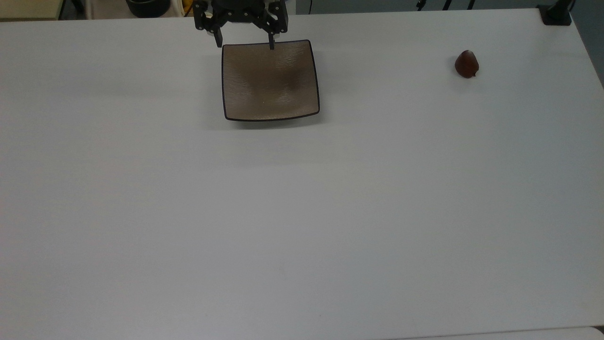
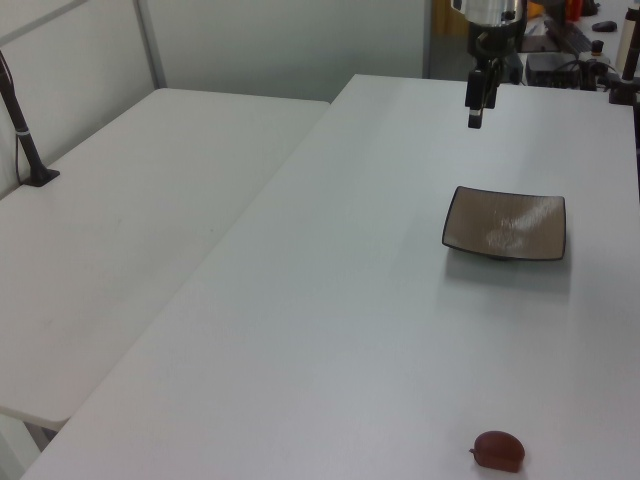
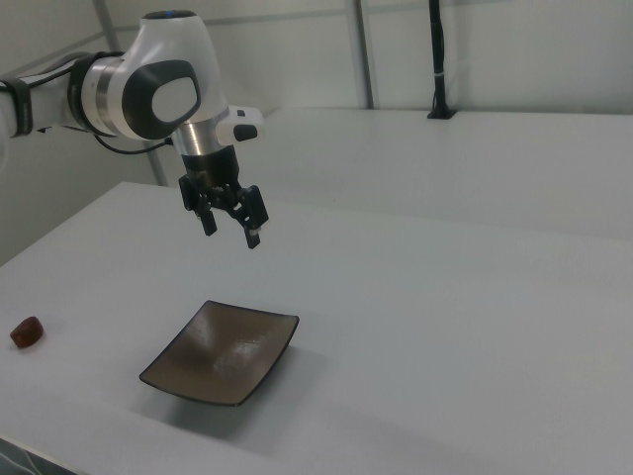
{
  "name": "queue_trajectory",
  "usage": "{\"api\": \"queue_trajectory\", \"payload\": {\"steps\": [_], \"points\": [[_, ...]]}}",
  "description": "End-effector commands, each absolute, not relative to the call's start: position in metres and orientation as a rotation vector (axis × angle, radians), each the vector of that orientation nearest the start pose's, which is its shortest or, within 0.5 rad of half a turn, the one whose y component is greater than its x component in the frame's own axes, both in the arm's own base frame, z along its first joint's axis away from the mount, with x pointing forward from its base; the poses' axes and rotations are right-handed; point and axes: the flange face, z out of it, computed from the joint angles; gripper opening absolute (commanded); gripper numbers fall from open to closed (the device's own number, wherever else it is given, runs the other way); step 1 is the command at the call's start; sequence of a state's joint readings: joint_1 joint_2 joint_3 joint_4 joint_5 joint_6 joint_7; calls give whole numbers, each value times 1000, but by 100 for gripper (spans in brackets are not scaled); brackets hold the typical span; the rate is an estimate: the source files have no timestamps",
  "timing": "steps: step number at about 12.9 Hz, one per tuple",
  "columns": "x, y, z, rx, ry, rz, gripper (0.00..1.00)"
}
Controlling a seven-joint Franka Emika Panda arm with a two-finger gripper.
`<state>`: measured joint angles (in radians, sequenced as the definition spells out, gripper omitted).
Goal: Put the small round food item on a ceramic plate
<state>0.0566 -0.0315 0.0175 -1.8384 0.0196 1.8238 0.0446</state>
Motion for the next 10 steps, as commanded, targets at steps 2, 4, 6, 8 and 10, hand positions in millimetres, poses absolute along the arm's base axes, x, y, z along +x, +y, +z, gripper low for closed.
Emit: {"api": "queue_trajectory", "payload": {"steps": [2,4,6,8,10], "points": [[554,46,539,-3149,-53,-61,100],[554,45,539,-3149,-50,-59,100],[553,46,538,-3148,-52,-49,100],[553,46,536,-3150,-50,-37,100],[552,46,537,-3149,-49,-40,100]]}}
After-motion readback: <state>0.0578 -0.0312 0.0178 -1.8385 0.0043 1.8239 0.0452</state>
